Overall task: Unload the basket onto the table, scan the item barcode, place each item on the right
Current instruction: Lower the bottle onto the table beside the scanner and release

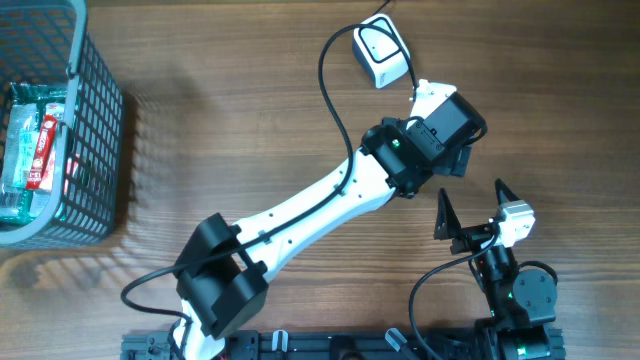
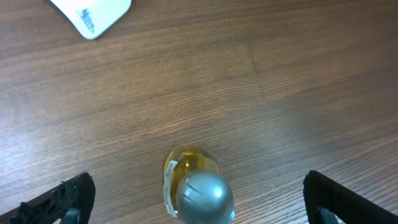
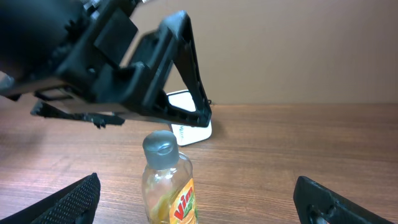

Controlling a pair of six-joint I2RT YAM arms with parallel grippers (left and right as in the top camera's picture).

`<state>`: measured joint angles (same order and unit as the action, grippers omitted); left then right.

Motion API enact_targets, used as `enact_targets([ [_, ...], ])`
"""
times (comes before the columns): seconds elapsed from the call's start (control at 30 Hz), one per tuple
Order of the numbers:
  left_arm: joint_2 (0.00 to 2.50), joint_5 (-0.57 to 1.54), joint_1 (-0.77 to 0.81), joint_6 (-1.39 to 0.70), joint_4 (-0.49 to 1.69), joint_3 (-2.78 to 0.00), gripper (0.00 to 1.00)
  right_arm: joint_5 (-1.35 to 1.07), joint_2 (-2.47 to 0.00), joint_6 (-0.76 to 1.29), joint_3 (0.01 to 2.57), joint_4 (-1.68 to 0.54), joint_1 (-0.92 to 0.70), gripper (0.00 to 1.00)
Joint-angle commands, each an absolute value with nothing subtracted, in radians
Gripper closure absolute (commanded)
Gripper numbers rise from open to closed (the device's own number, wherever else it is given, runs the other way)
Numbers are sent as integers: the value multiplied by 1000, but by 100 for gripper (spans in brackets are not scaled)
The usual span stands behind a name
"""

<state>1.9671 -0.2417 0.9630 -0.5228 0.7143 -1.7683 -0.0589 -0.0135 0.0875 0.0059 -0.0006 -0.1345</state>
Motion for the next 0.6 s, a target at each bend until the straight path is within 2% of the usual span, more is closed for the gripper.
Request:
enact_targets([
  [0.0,1920,-233,965,-391,719,-1786,2,-50,-7,81,5,1,-133,0],
  [0.17,1878,-233,959,-297,721,-1786,1,-50,-7,80,5,2,-133,0],
  [0.43,1843,-233,920,-274,714,-1786,0,-50,-7,80,5,2,-133,0],
  [0.57,1778,-237,862,-196,716,-1788,0,-50,-7,80,5,2,-133,0],
])
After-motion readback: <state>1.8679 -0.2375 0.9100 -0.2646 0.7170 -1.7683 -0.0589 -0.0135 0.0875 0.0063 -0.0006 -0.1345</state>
